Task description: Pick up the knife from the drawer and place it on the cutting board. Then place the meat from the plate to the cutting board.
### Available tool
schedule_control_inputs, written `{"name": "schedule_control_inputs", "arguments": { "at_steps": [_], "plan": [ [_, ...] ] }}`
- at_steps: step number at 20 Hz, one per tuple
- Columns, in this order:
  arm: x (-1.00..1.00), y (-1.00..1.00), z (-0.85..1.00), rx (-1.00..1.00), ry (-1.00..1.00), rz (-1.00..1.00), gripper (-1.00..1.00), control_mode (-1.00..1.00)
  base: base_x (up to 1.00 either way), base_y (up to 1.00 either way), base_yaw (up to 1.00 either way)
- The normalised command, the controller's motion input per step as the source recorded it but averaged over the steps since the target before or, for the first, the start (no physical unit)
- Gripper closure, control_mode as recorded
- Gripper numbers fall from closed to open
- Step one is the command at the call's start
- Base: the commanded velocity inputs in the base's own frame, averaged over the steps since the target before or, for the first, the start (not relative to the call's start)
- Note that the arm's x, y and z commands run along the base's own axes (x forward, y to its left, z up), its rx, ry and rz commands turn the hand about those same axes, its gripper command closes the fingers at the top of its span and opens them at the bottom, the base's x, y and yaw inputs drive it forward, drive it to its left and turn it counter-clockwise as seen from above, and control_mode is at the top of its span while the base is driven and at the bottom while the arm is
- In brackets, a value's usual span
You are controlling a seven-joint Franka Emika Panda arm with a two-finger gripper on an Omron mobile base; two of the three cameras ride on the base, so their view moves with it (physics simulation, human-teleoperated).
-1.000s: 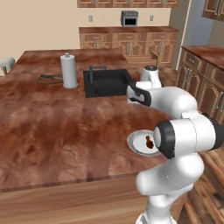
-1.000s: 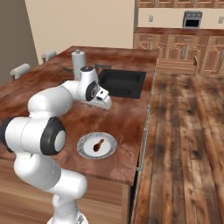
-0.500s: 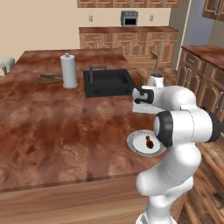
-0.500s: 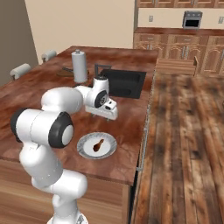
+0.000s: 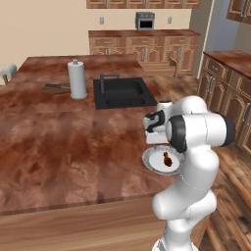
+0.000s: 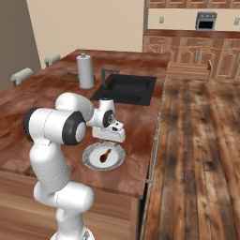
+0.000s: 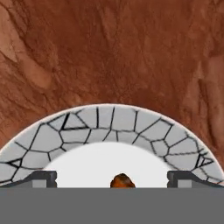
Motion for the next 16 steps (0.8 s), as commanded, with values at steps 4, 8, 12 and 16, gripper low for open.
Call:
{"name": "schedule_control_inputs", "arguments": {
  "at_steps": [4, 8, 12, 16],
  "plan": [
    [-0.55, -0.15, -0.64, 0.00, 0.01, 0.02, -1.00, -1.00, 0.00, 0.00, 0.00],
    [-0.60, -0.14, -0.37, 0.00, 0.00, 0.01, -1.00, -1.00, 0.00, 0.00, 0.00],
    [0.00, 0.00, 0.00, 0.00, 0.00, 0.00, -1.00, -1.00, 0.00, 0.00, 0.00],
    [0.00, 0.00, 0.00, 0.00, -0.02, 0.00, -1.00, -1.00, 0.00, 0.00, 0.00]
  ]
}}
